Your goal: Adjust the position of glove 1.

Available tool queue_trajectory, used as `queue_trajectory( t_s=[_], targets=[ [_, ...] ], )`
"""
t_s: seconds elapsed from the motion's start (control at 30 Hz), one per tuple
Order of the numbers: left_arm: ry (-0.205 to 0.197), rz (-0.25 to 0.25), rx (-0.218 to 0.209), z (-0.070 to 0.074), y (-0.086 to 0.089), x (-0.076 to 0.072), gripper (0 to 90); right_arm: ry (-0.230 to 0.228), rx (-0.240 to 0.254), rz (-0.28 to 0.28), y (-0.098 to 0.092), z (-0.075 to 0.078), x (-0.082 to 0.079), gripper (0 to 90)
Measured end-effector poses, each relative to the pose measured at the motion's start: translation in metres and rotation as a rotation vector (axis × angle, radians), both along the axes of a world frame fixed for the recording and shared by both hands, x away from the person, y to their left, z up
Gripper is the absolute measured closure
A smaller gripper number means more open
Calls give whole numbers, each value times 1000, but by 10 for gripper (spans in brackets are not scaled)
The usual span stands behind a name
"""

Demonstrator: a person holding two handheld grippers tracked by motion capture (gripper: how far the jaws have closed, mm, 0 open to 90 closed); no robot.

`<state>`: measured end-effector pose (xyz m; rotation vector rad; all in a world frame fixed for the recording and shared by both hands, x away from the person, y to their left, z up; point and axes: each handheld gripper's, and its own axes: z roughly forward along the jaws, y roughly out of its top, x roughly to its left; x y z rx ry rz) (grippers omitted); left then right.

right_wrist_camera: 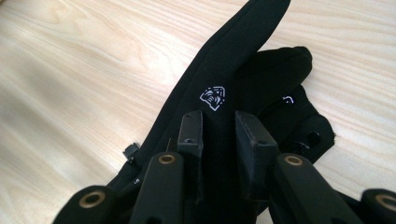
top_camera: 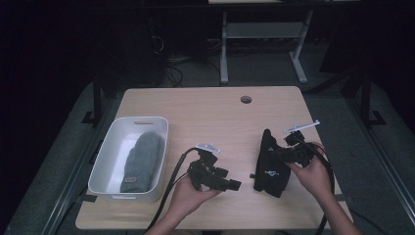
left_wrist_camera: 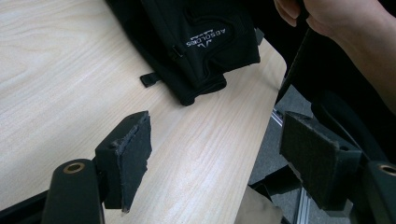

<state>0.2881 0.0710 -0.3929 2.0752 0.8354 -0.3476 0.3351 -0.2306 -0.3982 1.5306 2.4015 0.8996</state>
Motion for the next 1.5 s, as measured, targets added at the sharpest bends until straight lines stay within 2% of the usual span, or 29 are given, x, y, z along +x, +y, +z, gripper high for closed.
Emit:
queue_trajectory(
  t_s=[0.27,0.43,0.47,0.63,0.7,0.8,0.87,1.0,1.2,1.47,1.5],
  targets=[
    [5,2,3,-2,1,0,253,11,-28,2,10,-9,0,697],
    [6,4,3,-4,3,0,253,17,-65,-6,12,-18,-1,626],
    [4,2,6,-4,3,0,253,5,-71,-4,11,-20,-1,617],
    [8,4,4,-4,2,0,253,-9,-51,-19,5,-16,-4,572],
    [11,2,3,-5,1,0,253,-20,-50,-17,2,-14,-6,573],
    [15,0,4,-6,-1,1,253,-2,-54,-10,-1,-15,-8,646],
    [17,0,6,-7,-3,0,253,11,-72,-5,-1,-19,-8,686],
    [21,1,10,-8,-5,1,253,46,-76,-19,-3,-30,-9,711],
    [29,-6,16,-11,-7,2,254,73,-44,-37,-5,-39,-10,719],
    [46,-11,22,-15,-13,3,259,70,-40,-4,-4,-39,-13,699],
    [47,-12,22,-16,-14,3,260,81,-31,-8,-3,-39,-13,691]
  ],
)
